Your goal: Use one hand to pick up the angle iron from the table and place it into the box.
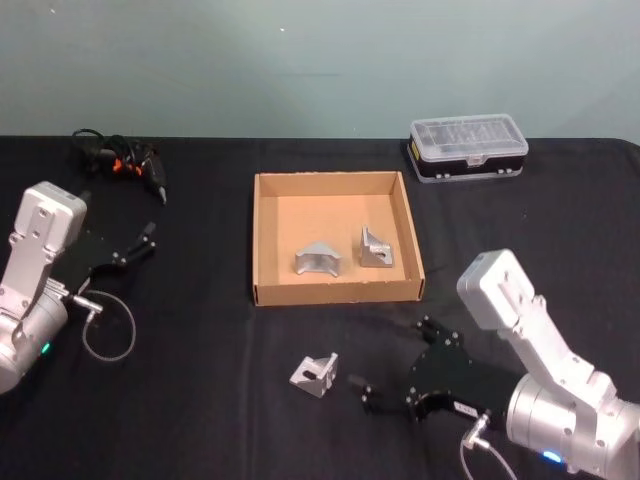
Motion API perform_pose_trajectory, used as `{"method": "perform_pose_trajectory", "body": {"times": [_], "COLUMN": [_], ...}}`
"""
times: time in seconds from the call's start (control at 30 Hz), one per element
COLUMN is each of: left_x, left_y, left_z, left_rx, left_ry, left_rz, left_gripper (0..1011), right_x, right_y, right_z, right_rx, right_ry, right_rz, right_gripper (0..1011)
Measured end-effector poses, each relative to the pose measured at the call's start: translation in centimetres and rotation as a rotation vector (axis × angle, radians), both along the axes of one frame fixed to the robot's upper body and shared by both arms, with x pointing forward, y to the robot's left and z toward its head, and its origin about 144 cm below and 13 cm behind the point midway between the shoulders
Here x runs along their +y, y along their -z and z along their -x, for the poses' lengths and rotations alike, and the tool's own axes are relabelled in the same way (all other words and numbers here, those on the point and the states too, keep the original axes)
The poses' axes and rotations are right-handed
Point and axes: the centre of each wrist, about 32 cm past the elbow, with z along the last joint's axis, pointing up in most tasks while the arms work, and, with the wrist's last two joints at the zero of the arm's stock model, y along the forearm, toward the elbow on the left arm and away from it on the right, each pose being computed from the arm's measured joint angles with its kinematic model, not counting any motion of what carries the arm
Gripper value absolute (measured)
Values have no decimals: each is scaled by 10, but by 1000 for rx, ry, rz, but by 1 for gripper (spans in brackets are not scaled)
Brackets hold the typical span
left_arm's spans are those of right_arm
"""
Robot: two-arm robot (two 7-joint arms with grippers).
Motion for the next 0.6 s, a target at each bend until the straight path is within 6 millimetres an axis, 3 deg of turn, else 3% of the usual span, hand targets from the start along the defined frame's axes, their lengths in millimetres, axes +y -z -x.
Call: {"method": "perform_pose_trajectory", "body": {"times": [0.6], "left_x": [0], "left_y": [0], "left_z": [0], "left_rx": [0], "left_ry": [0], "left_rz": [0], "left_gripper": [1000], "right_x": [9], "right_y": [28], "right_z": [7], "right_rx": [46], "right_ry": [-34], "right_rz": [32], "right_gripper": [1002]}}
